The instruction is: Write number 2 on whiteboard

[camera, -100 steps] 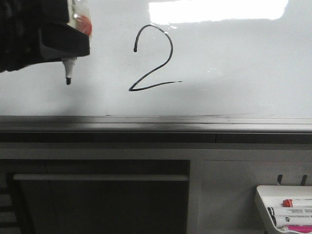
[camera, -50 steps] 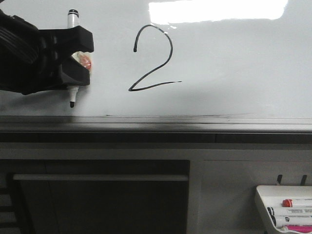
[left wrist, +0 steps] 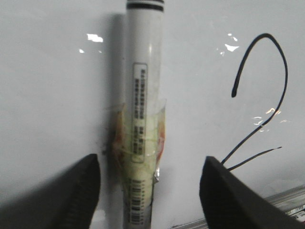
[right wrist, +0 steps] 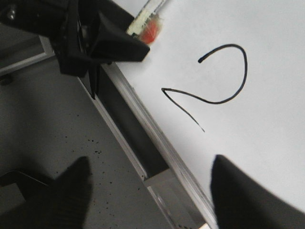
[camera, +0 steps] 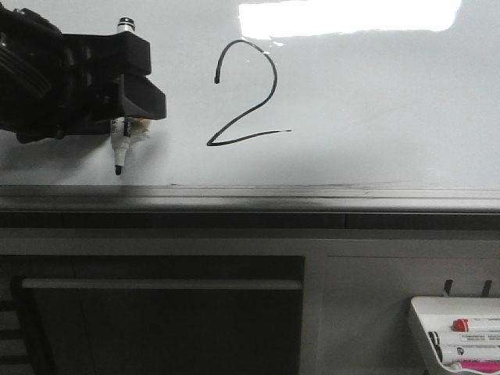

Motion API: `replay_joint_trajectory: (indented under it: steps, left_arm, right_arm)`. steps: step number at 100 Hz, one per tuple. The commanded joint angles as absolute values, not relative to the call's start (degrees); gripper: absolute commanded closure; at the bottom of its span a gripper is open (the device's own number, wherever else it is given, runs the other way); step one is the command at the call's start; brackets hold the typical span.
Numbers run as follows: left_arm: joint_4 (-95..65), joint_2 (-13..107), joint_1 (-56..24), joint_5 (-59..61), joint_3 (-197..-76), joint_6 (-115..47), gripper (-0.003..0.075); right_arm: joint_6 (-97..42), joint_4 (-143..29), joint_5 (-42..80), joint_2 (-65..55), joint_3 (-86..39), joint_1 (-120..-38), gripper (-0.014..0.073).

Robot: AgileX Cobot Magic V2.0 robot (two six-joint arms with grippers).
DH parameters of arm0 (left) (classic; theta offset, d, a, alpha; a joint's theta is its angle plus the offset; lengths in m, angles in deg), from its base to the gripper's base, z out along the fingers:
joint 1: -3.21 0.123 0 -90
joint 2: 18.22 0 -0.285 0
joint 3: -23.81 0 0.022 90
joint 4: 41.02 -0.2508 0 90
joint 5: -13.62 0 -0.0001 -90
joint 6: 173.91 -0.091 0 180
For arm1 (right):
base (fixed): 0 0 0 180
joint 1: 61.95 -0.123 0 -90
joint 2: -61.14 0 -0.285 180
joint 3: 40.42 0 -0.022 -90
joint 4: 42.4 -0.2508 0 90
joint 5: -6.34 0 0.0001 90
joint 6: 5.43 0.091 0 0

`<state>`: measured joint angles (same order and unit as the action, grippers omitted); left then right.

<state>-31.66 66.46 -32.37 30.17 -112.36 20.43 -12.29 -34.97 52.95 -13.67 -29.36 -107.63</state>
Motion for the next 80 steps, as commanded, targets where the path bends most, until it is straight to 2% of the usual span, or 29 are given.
replay_joint_trajectory:
  steps: [1,3,4,5,10,23,43,62,80]
  left_arm:
    - [-33.4,61.31,-32.26,33.4,-113.64,18.93,0.0473]
    - [-33.99,60.48,-32.26,33.4,-113.37,18.4,0.0533]
    - [-34.53,59.62,-32.26,33.29,-113.27,18.05,0.0573]
    - [-34.77,59.18,-32.26,33.29,-113.07,17.9,0.0594]
    - [-36.16,55.8,-32.37,33.38,-112.23,17.78,0.0739]
    - [-37.06,45.84,-32.37,34.83,-108.86,17.78,0.0739]
    - [-47.71,29.31,-32.37,36.41,-100.76,17.68,0.074]
    - [-47.83,17.61,-32.37,27.74,-96.08,17.68,0.0739]
    - [-47.72,13.28,-32.37,27.46,-93.02,17.82,0.0739]
  right_arm:
    - [-11.81,-34.29,52.13,-10.44,-31.38,-107.13,0.0477]
    - [-11.44,-34.29,52.44,-9.63,-31.4,-107.03,0.0615]
    - [-11.43,-34.29,52.44,-9.63,-31.4,-107.03,0.0615]
    - [-11.44,-34.29,52.49,-9.18,-31.4,-107.03,0.0679]
    - [-11.05,-34.43,52.38,-7.42,-31.17,-107.03,0.0653]
    - [-11.05,-34.43,46.24,-0.37,-27.71,-107.03,0.065]
    - [-11.05,-32.59,34.13,17.51,-12.98,-107.03,0.065]
    - [-11.05,-32.81,36.59,30.15,-1.55,-107.03,0.065]
    - [-11.05,-32.81,38.72,36.81,4.77,-107.03,0.065]
